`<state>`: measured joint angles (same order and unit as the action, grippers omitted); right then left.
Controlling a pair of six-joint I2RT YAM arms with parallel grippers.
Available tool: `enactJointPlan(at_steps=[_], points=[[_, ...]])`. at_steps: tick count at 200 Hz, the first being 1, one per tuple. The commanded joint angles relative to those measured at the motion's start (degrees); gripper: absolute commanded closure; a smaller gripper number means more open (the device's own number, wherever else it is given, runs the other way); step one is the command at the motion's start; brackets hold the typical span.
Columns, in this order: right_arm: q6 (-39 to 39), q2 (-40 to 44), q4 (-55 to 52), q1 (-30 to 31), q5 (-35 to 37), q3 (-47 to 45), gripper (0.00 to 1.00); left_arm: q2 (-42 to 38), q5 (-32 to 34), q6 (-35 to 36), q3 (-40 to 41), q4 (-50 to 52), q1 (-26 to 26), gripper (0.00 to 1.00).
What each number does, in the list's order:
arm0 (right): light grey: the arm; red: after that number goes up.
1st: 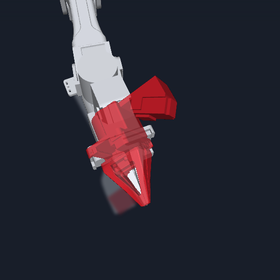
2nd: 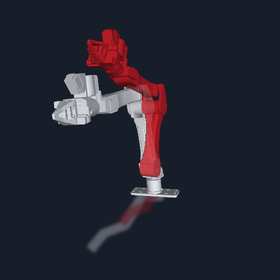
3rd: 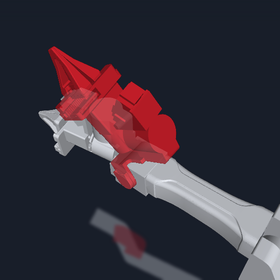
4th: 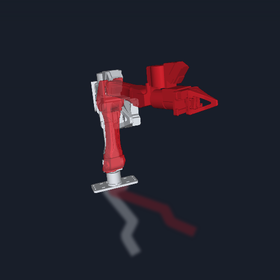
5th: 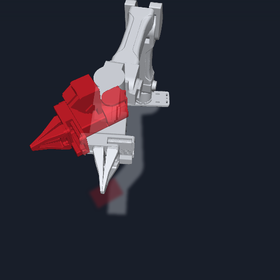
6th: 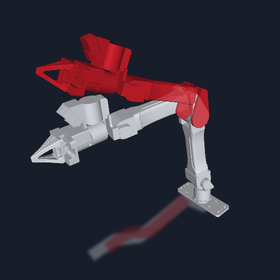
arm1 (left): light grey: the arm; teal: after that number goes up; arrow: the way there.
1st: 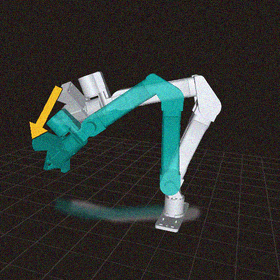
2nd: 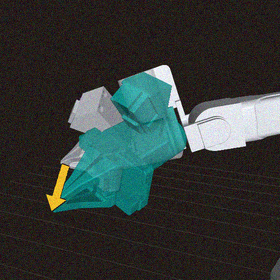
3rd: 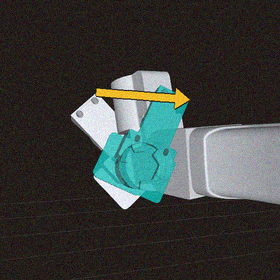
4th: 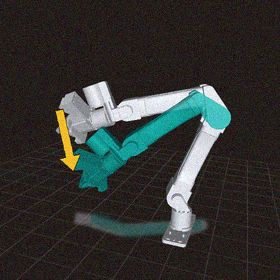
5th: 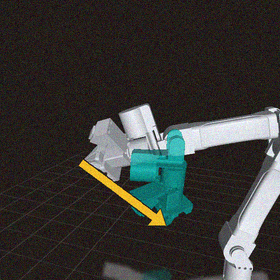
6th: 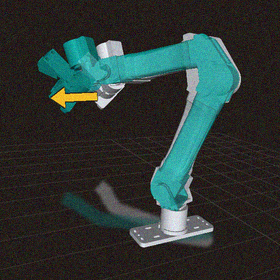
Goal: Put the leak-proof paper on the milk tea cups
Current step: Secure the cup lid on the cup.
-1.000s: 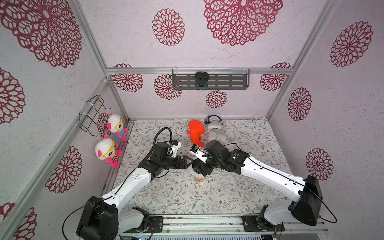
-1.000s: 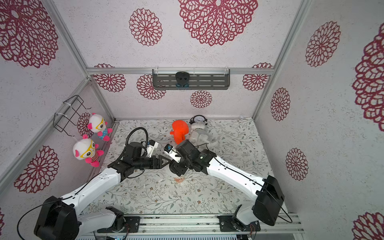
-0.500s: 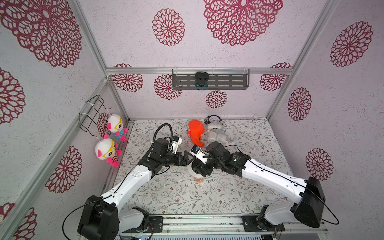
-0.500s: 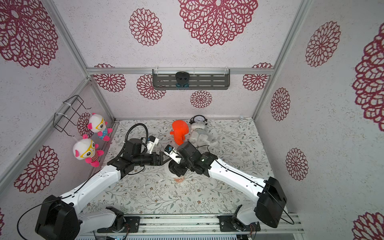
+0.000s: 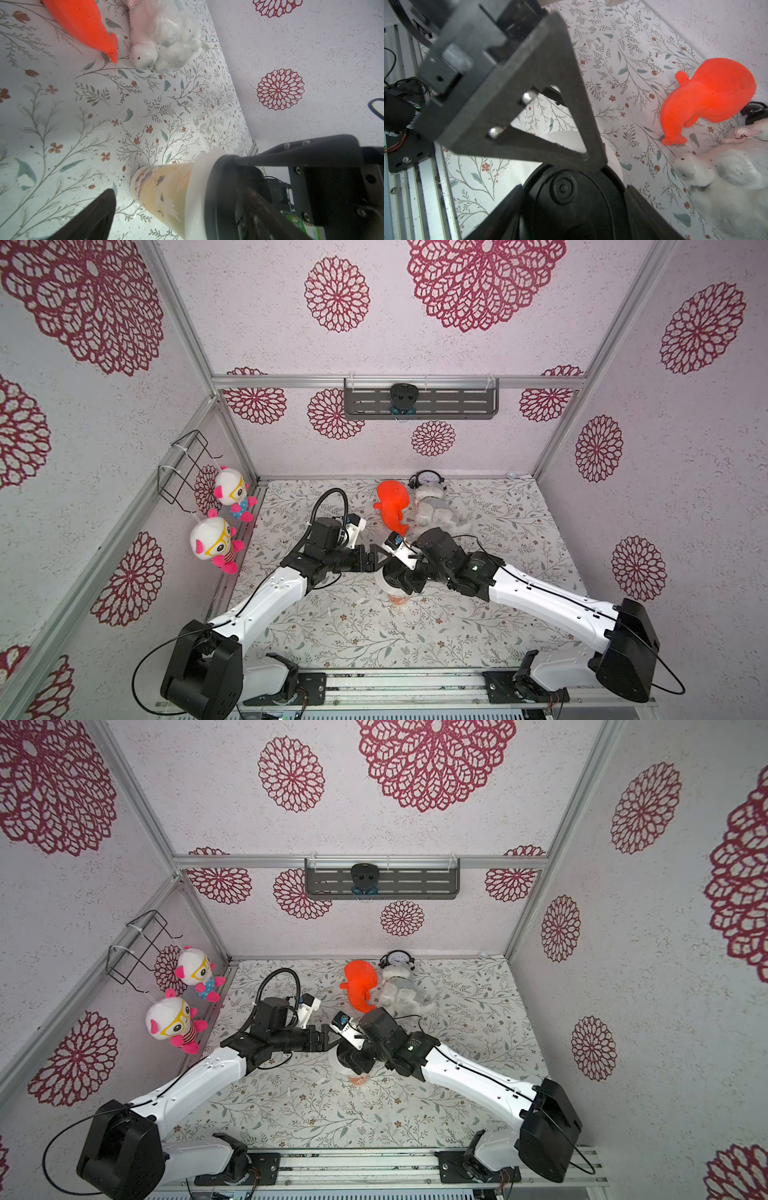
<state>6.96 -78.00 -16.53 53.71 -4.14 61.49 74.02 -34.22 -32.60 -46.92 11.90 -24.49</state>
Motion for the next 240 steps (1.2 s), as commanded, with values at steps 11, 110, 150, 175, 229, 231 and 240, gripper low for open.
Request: enactJointPlan(at_steps=[11, 110, 150, 175, 229, 231, 240], points=[[0.86, 1.23, -1.71, -0.32, 1.02, -5.59, 0.28, -0.35, -0.94, 0.26, -0.38, -1.98, -0.76, 0.02], [0.46, 1.54, 5.11, -1.03, -0.81, -12.39, 0.32, 0.03, -1.47, -0.55, 1.64, -3.98, -1.39, 0.03], [-1.43, 4.07, 12.07, -2.04, -4.65, -18.39, 0.33, 0.51, -1.99, -0.98, 2.05, -4.69, -1.53, 0.02], [-2.13, 3.07, 11.74, -2.58, -3.36, -19.07, 0.33, 0.6, -2.17, -1.06, 1.96, -4.63, -1.54, 0.02], [-2.65, 1.02, 3.06, -2.58, 0.41, -16.55, 0.34, 0.86, -1.53, -0.88, 4.73, -5.37, -2.2, 0.02], [-2.79, 0.94, 3.02, -2.57, 0.57, -16.62, 0.34, 0.93, -1.42, -0.95, 4.9, -5.52, -2.22, 0.02], [-3.15, 0.33, 2.89, -2.59, 1.16, -17.01, 0.34, 1.19, -1.14, -1.42, 5.95, -6.52, -2.4, 0.02]])
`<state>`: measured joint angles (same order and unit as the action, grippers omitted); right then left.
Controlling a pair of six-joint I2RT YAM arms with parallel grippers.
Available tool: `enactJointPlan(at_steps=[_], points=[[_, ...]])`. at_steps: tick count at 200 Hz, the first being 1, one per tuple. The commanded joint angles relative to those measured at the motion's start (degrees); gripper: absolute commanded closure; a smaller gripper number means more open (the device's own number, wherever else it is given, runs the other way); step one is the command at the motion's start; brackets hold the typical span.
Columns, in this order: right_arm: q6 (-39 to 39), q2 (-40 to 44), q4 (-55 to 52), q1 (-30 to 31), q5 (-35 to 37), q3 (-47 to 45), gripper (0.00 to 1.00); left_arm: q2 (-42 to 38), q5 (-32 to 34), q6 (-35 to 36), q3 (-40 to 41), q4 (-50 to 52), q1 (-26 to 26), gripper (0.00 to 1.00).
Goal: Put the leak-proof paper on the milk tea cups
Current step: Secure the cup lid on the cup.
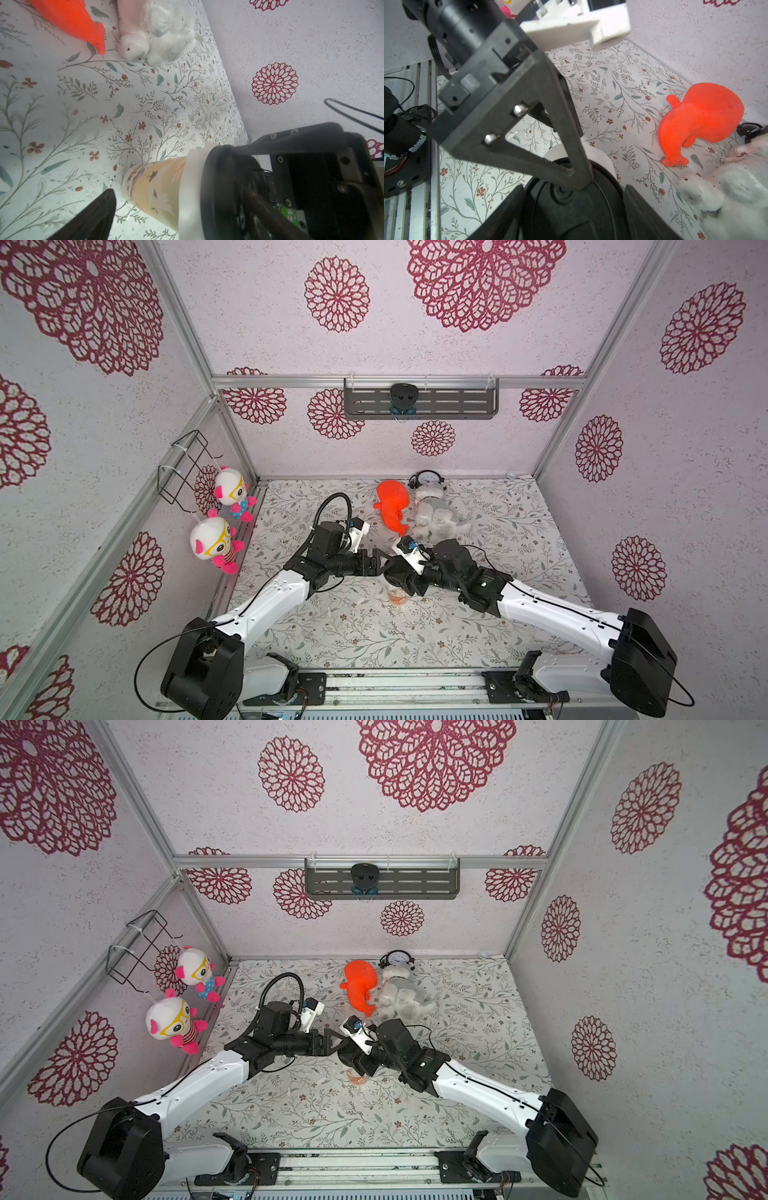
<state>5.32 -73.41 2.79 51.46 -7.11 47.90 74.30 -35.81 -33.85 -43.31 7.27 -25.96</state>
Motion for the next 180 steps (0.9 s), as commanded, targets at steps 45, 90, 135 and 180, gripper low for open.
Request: enactJointPlan(at_steps=[45, 90, 135, 180], points=[[-3.03, -4.24, -14.62, -0.25, 3.58, -6.04, 0.36, 2.11, 0.64, -3.67, 7.59, -7.83, -1.81, 0.03], [-4.7, -3.6, -13.81, -0.05, 3.86, -7.12, 0.37, 5.11, 0.57, -7.26, 11.79, -13.64, -2.85, 0.11], [-5.67, -3.37, -11.44, 0.54, 3.95, -9.26, 0.38, 3.71, 1.54, -7.34, 11.2, -12.05, -3.15, 0.06], [-6.04, -2.8, -8.85, 1.71, 4.53, -10.45, 0.38, 1.74, 3.52, -3.09, 5.7, -4.76, -3.66, 0.02]])
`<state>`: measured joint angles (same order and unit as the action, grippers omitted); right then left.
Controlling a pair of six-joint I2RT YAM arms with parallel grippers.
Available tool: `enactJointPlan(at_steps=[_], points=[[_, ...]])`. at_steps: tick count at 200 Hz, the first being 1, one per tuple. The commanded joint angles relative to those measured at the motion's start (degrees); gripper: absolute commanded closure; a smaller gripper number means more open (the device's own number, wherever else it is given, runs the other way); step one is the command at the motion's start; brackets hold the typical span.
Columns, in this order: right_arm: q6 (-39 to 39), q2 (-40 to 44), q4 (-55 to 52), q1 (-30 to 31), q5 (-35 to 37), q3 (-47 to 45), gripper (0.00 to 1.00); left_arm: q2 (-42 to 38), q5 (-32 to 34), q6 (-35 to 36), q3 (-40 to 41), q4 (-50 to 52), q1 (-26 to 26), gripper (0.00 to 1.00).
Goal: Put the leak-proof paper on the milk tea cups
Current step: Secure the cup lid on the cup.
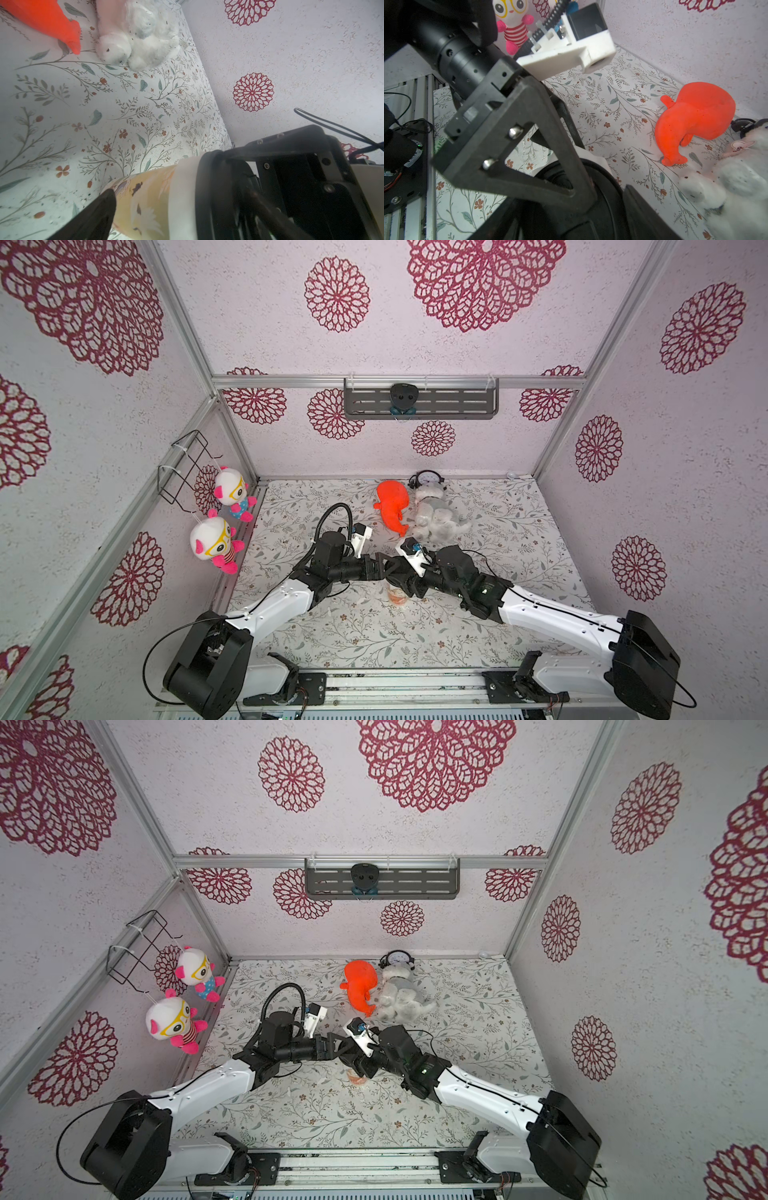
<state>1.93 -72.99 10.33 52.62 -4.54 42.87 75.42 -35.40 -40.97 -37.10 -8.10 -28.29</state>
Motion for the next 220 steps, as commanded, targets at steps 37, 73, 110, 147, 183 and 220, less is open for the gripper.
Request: enactJointPlan(at_steps=[37, 73, 110, 147, 183, 220], points=[[-3.89, -0.89, -14.39, 0.45, 1.32, -5.34, 0.3, 2.28, 2.35, 3.29, 2.16, 8.78, -2.27, 0.0], [-5.84, 1.13, -13.99, -0.91, -1.28, -2.21, 0.23, 1.83, 3.14, 3.5, 5.08, 8.79, -2.39, 0.1], [-6.92, 1.74, -13.29, -2.38, -5.75, 1.28, 0.2, 2.37, 3.79, 4.05, 6.4, 9.45, -2.47, 0.15], [-9.27, 3.09, -11.47, -5.03, -9.63, 2.59, 0.19, 3.04, 4.56, 4.36, 6.65, 9.85, -2.49, 0.16], [-18.4, 6.15, -5.39, -9.96, -14.64, 0.96, 0.19, 3.68, 4.61, 4.5, 6.52, 9.85, -2.53, 0.17], [-26.0, 9.26, 1.44, -13.18, -18.47, -3.39, 0.23, 4.34, 4.9, 4.59, 6.44, 9.87, -2.38, 0.19]])
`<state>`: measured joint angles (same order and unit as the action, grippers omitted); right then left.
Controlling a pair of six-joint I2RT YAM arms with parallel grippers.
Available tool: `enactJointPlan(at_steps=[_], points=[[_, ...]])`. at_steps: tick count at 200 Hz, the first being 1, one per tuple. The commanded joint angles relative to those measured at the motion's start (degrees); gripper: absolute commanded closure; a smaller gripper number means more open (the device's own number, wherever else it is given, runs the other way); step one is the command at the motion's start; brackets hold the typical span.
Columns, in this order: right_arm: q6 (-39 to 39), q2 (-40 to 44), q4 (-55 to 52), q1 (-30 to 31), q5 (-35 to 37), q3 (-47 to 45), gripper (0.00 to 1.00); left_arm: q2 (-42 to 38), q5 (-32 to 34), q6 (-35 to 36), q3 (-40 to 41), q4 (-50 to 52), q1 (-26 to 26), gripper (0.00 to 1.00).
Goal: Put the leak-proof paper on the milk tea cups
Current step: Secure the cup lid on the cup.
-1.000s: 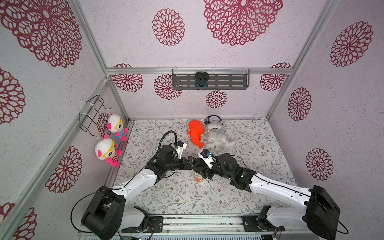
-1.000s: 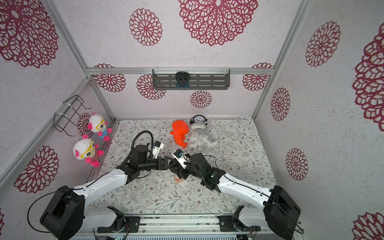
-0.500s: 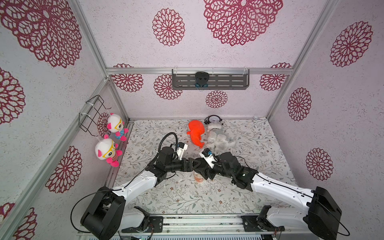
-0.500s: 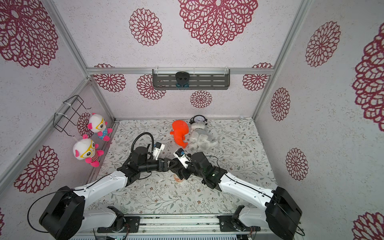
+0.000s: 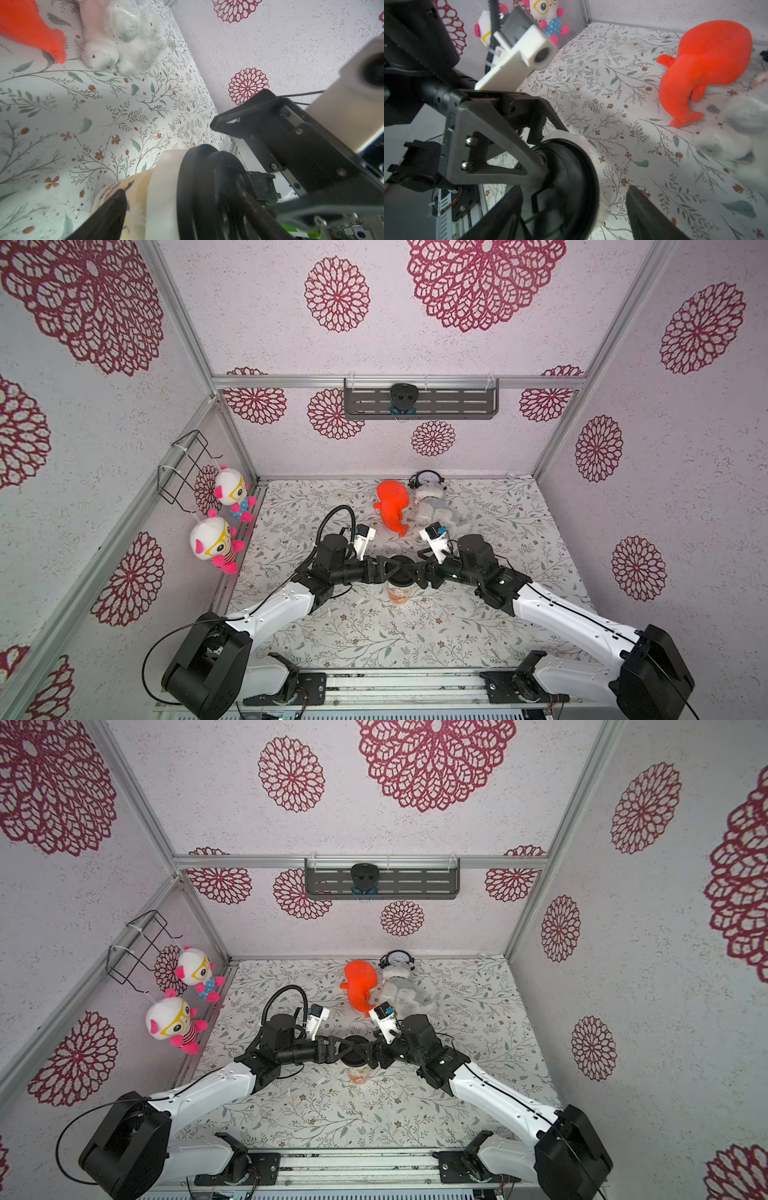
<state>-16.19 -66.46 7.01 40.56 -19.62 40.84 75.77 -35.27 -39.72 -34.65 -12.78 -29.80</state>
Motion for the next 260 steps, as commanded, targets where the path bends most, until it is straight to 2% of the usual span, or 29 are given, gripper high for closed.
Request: enactJointPlan(at_steps=[1, 52, 98, 131, 187, 224, 260], points=[[-8.02, 2.82, 4.81, -1.19, -3.27, -1.46, 0.24, 4.01, 4.77, 3.39, 3.99, 14.54, -0.87, 0.19], [-15.54, 7.94, 12.03, -3.5, -3.06, -9.45, 0.33, 4.55, 4.82, 2.92, 4.41, 13.7, -0.87, 0.19], [-23.59, 7.35, 23.0, -4.17, -6.78, -14.68, 0.36, 5.09, 4.69, 2.85, 4.42, 13.04, -0.86, 0.2], [-25.13, 6.35, 25.6, -4.17, -7.11, -17.12, 0.4, 5.18, 4.68, 2.63, 4.6, 12.52, -0.92, 0.2], [-24.6, 4.22, 21.65, -4.17, -6.45, -16.44, 0.42, 5.22, 4.0, 2.6, 4.07, 12.69, -0.87, 0.2], [-26.05, 3.99, 13.28, -4.17, -3.16, -14.52, 0.44, 5.31, 3.71, 2.6, 4.06, 12.34, -0.87, 0.2], [-28.59, 2.14, 6.07, -3.75, -1.06, -13.99, 0.51, 5.51, 3.54, 2.46, 4.24, 11.81, -0.83, 0.2]])
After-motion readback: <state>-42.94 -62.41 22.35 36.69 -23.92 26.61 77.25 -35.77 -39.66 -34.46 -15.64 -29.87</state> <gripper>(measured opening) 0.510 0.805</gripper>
